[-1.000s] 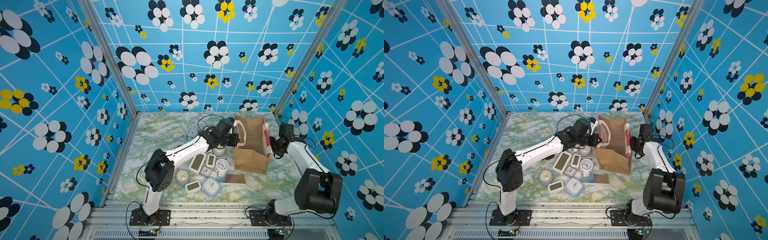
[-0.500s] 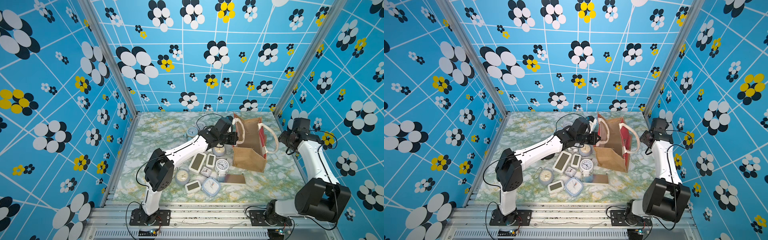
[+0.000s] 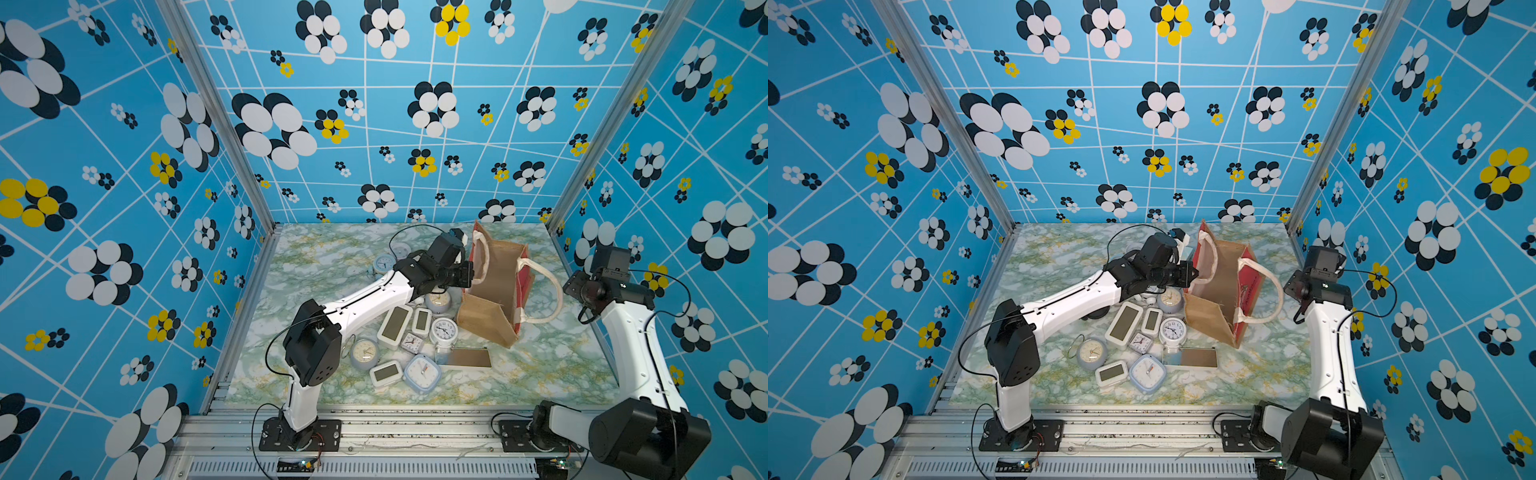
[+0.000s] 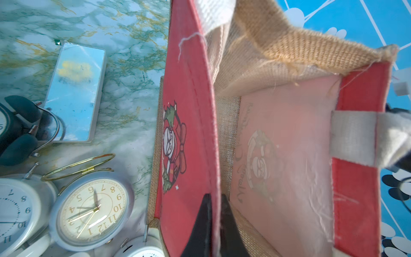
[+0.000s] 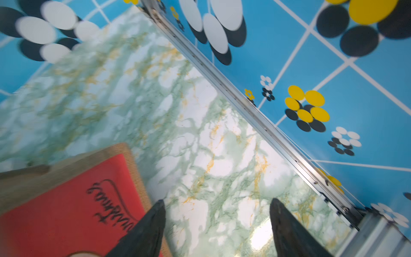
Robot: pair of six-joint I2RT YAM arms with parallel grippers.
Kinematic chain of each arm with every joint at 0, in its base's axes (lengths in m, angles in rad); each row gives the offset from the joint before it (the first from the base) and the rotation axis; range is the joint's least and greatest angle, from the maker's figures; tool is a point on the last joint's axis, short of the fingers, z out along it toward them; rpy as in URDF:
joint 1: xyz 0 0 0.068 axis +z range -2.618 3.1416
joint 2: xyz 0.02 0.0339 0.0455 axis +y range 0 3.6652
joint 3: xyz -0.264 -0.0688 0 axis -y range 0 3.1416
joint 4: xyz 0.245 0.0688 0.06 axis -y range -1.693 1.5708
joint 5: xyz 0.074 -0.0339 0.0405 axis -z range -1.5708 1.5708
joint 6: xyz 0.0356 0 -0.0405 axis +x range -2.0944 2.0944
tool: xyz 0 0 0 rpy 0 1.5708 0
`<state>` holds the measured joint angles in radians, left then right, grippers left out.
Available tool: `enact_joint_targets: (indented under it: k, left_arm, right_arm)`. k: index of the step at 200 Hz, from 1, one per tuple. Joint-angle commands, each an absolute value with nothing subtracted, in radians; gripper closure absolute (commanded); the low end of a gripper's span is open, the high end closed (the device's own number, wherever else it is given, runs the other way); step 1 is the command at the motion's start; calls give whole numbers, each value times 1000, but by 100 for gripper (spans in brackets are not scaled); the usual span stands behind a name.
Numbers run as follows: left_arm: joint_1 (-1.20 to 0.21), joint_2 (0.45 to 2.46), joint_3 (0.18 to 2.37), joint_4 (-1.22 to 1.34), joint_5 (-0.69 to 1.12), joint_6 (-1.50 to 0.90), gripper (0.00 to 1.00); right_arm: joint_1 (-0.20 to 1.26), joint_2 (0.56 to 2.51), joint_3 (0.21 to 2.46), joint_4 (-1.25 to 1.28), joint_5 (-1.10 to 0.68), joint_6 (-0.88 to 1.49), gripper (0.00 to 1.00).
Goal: Put the alarm clock into the canvas bag
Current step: Move the canvas bag to the center of the board.
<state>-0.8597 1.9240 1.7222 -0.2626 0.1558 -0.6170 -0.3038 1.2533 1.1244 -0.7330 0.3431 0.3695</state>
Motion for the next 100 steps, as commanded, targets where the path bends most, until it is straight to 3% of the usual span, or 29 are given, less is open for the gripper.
enact_joint_targets:
  k: [1,62,100]
  left_arm:
    - [-864,1870,1712,-252,119,-616,100]
    - [-860,1889,1721,-283,120,-637,100]
    - [-833,1862,1679,-267,113,-654,100]
  right_arm:
    - [-316,1319,1084,-692,550,453,24]
    - [-335,1353,1085,-634,624,474,25]
    - [-418,1431,1085,-634,552,498,25]
